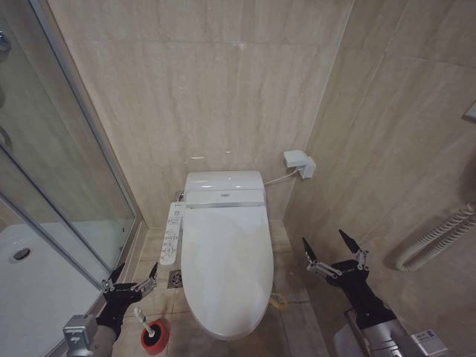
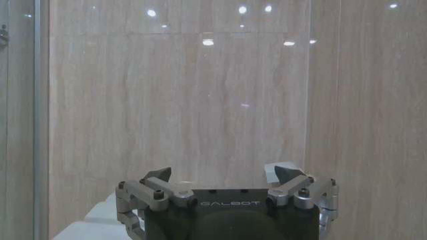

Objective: Open the toilet lid, clean the toilet bowl with a toilet brush, close the toilet lid, and flush.

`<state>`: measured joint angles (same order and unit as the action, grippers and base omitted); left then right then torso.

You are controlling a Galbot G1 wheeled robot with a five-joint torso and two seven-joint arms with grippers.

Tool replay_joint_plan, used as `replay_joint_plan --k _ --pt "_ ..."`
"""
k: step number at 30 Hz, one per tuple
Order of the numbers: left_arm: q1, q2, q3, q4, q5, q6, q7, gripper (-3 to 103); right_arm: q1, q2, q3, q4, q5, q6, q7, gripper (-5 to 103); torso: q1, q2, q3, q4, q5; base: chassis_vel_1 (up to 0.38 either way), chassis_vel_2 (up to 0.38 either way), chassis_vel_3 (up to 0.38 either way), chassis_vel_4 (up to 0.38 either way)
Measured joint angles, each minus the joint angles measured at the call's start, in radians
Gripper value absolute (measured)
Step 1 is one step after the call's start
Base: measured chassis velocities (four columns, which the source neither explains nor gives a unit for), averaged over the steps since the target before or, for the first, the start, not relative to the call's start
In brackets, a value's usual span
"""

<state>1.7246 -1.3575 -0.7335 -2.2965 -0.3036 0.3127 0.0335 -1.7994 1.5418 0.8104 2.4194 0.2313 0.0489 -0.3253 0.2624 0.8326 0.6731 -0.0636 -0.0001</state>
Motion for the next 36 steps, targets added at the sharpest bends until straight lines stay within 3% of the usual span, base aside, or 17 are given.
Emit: replay_joint_plan --k 3,5,6,10,11,13,14,19,36 --pt "0.002 0.000 -0.003 -0.001 0.000 -0.029 0.001 97 0.000 0.000 0.000 0.000 0.000 0.000 0.000 100 0.000 0.000 0.000 -0.0001 -0.0001 0.000 0.000 0.000 0.000" --pt "0.015 0.002 -0.011 -0.014 0.002 -0.114 0.001 97 0.000 0.000 0.000 0.000 0.000 0.000 0.000 100 0.000 0.000 0.000 0.0000 0.0000 0.000 0.000 0.000 0.000" --pt "0.015 0.002 -0.011 -0.014 0.002 -0.114 0.001 97 0.000 0.000 0.000 0.000 0.000 0.000 0.000 100 0.000 0.000 0.000 0.0000 0.0000 0.000 0.000 0.000 0.000" --pt "0.038 0.004 -0.024 -0.038 0.009 -0.270 0.002 94 0.000 0.000 0.000 0.000 0.000 0.000 0.000 100 0.000 0.000 0.000 0.0000 0.0000 0.000 0.000 0.000 0.000" --pt "0.038 0.004 -0.024 -0.038 0.009 -0.270 0.002 94 0.000 0.000 0.000 0.000 0.000 0.000 0.000 100 0.000 0.000 0.000 0.0000 0.0000 0.000 0.000 0.000 0.000" --pt "0.049 0.005 -0.030 -0.049 0.012 -0.344 0.002 94 0.000 0.000 0.000 0.000 0.000 0.000 0.000 100 0.000 0.000 0.000 0.0000 0.0001 0.000 0.000 0.000 0.000" --pt "0.051 0.012 -0.032 -0.038 -0.012 -0.376 -0.007 77 0.000 0.000 0.000 0.000 0.000 0.000 0.000 100 0.000 0.000 0.000 0.0000 0.0004 0.000 0.000 0.000 0.000" --pt "0.053 0.020 -0.035 0.004 -0.049 -0.404 -0.017 77 0.000 0.000 0.000 0.000 0.000 0.000 0.000 100 0.000 0.000 0.000 0.0001 0.0001 0.000 0.000 0.000 0.000" --pt "0.048 0.014 -0.027 0.029 -0.039 -0.413 0.001 76 0.000 0.000 0.000 0.000 0.000 0.000 0.000 100 0.000 0.000 0.000 0.0000 0.0000 -0.047 0.053 0.055 -0.052"
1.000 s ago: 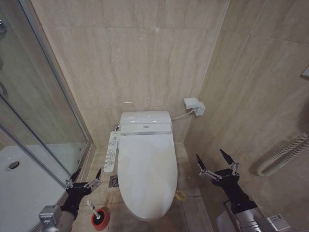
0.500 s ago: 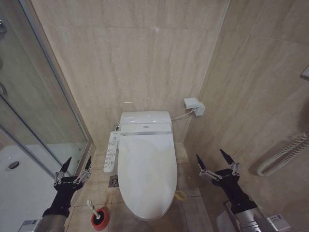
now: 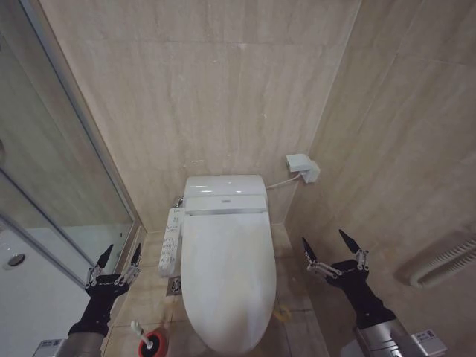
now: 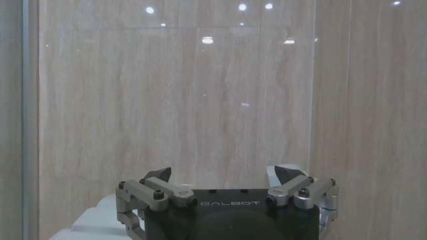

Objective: Open the toilet lid, clean the toilet bowl with a toilet brush, close the toilet lid, and flush.

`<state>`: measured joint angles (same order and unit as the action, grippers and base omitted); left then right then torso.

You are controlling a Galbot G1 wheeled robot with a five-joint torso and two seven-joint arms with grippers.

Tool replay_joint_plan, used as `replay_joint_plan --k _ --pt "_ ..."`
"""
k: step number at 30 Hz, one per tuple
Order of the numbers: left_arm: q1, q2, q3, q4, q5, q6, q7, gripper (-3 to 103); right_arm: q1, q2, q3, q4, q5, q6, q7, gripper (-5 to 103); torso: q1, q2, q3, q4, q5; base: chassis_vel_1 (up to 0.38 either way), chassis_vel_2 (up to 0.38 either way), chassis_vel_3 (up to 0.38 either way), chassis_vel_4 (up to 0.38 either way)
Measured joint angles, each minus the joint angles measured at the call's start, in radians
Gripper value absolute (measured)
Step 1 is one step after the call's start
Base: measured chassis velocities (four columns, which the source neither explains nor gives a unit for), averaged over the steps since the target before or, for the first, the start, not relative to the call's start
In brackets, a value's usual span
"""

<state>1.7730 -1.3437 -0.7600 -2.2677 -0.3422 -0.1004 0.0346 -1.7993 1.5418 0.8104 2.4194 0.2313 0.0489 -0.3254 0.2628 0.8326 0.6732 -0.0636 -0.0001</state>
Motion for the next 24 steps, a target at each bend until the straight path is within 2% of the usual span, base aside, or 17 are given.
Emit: replay_joint_plan --k 24 --pt "-0.002 -0.001 0.003 0.017 0.011 -0.019 0.012 72 0.000 0.000 0.000 0.000 0.000 0.000 0.000 100 -0.001 0.000 0.000 0.0000 0.0000 -0.035 0.034 0.036 -0.034"
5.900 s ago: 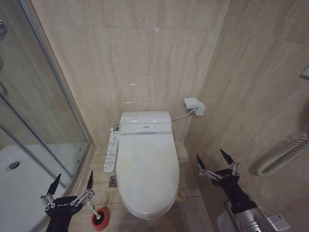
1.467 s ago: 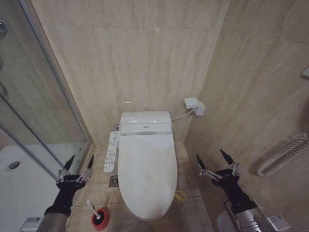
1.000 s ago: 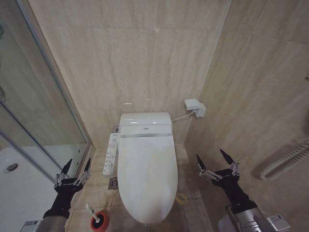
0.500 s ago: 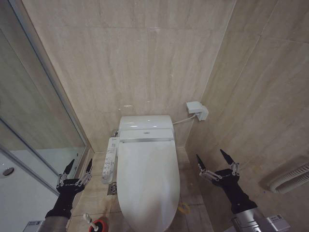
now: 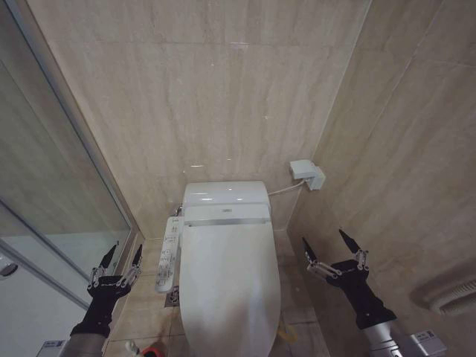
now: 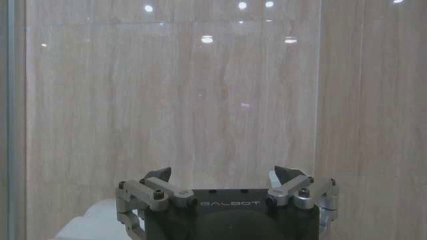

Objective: Open the toilet lid, clean the toilet bowl with a toilet brush, close the toilet lid, and flush.

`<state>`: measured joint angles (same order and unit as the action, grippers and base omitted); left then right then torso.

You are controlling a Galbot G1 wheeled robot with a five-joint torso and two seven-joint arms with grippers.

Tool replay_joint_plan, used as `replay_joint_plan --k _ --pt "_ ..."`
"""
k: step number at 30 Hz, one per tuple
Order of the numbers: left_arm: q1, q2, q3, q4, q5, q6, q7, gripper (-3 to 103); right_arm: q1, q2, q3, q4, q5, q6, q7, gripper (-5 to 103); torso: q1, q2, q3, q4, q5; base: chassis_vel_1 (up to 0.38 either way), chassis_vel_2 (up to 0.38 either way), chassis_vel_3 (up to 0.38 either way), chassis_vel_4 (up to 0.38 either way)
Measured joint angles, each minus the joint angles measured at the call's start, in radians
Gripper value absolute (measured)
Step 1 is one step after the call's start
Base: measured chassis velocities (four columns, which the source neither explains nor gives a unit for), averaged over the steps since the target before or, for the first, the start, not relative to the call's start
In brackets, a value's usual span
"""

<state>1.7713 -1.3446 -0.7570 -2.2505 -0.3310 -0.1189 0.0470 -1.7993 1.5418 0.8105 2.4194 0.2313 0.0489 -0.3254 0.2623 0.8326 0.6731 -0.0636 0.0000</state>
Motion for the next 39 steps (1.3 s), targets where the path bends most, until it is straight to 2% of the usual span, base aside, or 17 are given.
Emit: replay_joint_plan --k 3,4,10,11,20,25,26,32,33,39 --pt "0.000 -0.001 0.002 0.000 -0.002 0.001 -0.005 72 0.000 0.000 0.000 0.000 0.000 0.000 0.000 100 0.000 0.000 0.000 0.0000 0.0000 -0.069 0.064 0.063 -0.071" --pt "0.000 -0.001 0.002 0.000 -0.002 0.001 -0.005 66 0.000 0.000 0.000 0.000 0.000 0.000 0.000 100 0.000 0.000 0.000 -0.0001 0.0000 -0.063 0.067 0.054 -0.039" --pt "0.000 -0.001 0.000 0.005 -0.001 -0.003 0.003 66 0.000 0.000 0.000 0.000 0.000 0.000 0.000 100 0.000 0.000 0.000 -0.0002 0.0000 -0.069 0.060 0.066 -0.051" --pt "0.000 -0.001 0.000 0.008 -0.001 -0.004 0.004 56 0.000 0.000 0.000 0.000 0.000 0.000 0.000 100 0.000 0.000 0.000 0.0000 0.0000 -0.064 0.055 0.058 -0.038" --pt "-0.012 0.017 -0.014 0.039 -0.009 -0.019 0.016 54 0.000 0.000 0.000 0.000 0.000 0.000 0.000 100 0.000 0.000 0.000 0.0000 0.0000 -0.021 0.020 0.022 -0.024" --pt "-0.040 0.056 -0.041 0.103 -0.061 -0.035 0.030 54 0.000 0.000 0.000 0.000 0.000 0.000 0.000 100 0.000 0.000 0.000 0.0001 -0.0001 0.000 0.000 0.000 0.000" --pt "-0.049 0.065 -0.047 0.119 -0.071 -0.039 0.038 32 0.000 0.000 0.000 0.000 0.000 0.000 0.000 100 0.000 0.000 0.000 -0.0001 -0.0001 0.000 0.000 0.000 0.000" --pt "-0.099 0.112 -0.071 0.224 -0.104 -0.081 0.092 32 0.000 0.000 0.000 0.000 0.000 0.000 0.000 100 0.000 0.000 0.000 0.0000 -0.0002 0.000 0.000 0.000 0.000" --pt "-0.114 0.124 -0.073 0.251 -0.111 -0.090 0.105 4 0.000 0.000 0.000 0.000 0.000 0.000 0.000 100 0.000 0.000 0.000 0.0000 -0.0001 0.000 0.000 0.000 0.000" --pt "-0.182 0.176 -0.070 0.340 -0.159 -0.106 0.137 4 0.000 0.000 0.000 0.000 0.000 0.000 0.000 100 0.000 0.000 0.000 0.0000 0.0000 0.000 0.000 0.000 0.000"
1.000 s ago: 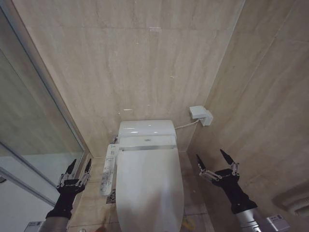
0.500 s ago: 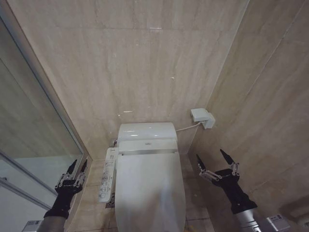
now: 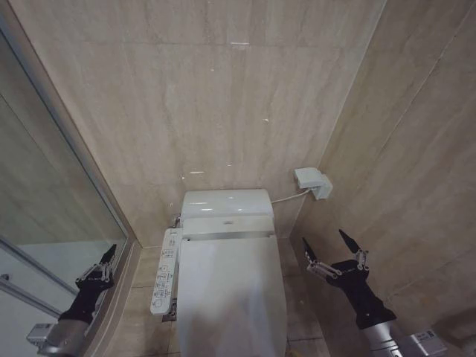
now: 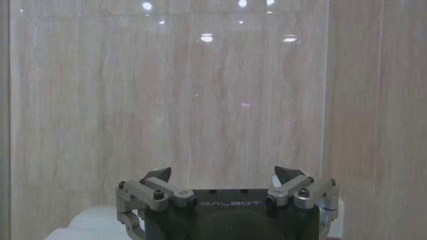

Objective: Open the toilet lid, clean the toilet bowl with a toilet brush, close the toilet lid, and flush.

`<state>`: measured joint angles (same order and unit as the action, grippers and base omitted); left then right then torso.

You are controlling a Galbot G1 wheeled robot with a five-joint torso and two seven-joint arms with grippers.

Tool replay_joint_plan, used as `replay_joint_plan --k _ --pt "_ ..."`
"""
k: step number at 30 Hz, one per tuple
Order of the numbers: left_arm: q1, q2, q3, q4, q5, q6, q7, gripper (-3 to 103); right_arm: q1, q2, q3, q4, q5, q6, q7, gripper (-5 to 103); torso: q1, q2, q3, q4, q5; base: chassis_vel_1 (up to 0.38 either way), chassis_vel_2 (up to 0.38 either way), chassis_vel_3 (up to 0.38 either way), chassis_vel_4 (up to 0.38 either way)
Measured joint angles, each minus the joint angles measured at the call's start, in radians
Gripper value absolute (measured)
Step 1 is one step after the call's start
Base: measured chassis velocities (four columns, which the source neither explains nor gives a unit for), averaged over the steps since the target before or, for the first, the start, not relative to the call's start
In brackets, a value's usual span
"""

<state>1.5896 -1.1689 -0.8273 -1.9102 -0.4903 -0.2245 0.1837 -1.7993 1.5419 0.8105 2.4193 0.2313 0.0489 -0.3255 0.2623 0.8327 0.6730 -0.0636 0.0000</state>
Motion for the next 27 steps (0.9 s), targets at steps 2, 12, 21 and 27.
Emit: replay_joint_plan --k 2,12,21,27 --pt "-0.042 0.027 0.010 0.039 -0.051 0.002 0.012 0 0.000 0.000 0.000 0.000 0.000 0.000 0.000 100 0.000 0.000 0.000 -0.0002 -0.0003 0.000 0.000 0.000 0.000" --pt "-0.145 0.088 0.053 0.153 -0.129 0.003 0.059 0 0.000 0.000 0.000 0.000 0.000 0.000 0.000 100 0.000 0.000 0.000 -0.0001 -0.0002 0.000 0.000 0.000 0.000" --pt "-0.278 0.158 0.116 0.340 -0.163 -0.038 0.107 0 0.000 0.000 0.000 0.000 0.000 0.000 0.000 100 0.000 0.000 0.000 0.0000 0.0000 0.000 0.000 0.000 0.000" --pt "-0.352 0.129 0.174 0.402 -0.165 -0.050 0.120 0 0.000 0.000 0.000 0.000 0.000 0.000 0.000 100 0.000 0.000 0.000 -0.0001 -0.0001 0.000 0.000 0.000 0.000"
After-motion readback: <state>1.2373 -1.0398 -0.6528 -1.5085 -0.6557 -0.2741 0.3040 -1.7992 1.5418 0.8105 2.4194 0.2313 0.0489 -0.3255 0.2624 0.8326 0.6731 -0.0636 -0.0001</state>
